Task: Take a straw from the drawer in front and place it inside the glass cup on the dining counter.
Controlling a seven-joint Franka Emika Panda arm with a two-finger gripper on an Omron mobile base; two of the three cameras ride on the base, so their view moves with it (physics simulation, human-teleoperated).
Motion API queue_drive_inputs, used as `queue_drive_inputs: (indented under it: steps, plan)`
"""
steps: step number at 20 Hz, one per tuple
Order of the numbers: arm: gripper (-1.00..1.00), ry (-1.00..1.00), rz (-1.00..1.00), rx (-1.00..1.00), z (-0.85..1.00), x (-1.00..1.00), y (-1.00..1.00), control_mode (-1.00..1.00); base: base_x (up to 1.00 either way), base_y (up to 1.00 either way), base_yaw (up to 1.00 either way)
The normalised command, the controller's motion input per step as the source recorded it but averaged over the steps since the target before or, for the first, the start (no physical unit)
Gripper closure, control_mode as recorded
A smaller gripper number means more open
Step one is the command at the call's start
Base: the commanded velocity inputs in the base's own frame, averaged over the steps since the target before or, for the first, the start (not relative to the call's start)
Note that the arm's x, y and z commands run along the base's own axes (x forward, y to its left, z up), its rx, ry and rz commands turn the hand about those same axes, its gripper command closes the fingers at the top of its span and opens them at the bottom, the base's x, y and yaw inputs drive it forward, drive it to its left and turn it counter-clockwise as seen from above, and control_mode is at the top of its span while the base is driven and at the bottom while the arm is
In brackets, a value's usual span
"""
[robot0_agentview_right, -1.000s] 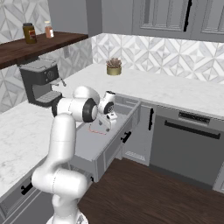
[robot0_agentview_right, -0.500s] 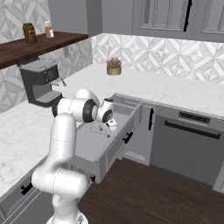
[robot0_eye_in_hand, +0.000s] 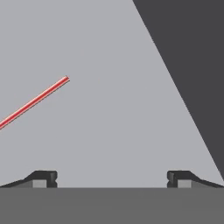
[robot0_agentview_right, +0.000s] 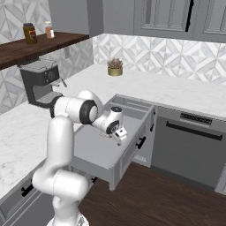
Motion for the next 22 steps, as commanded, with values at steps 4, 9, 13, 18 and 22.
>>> queue_drive_inputs:
  steps: [4, 9, 13, 18, 22]
  plan:
    - [-1.0, -0.12, 0.0, -0.09, 0.36, -0.71, -1.0, -1.0, 0.0, 0.0, 0.0]
    - [-1.0, -0.07, 0.0, -0.12, 0.62, -0.39, -1.0, -1.0, 0.0, 0.0, 0.0]
    - [-1.0, 0.0, 0.0, -0.12, 0.76, -0.03, -1.0, -1.0, 0.0, 0.0, 0.0]
    - [-1.0, 0.01, 0.11, -0.02, 0.56, 0.0, 0.05, -1.0, 0.0, 0.0, 0.0]
    - [-1.0, 0.13, 0.38, 0.0, 0.42, 0.01, 0.93, -1.0, 0.0, 0.0, 0.0]
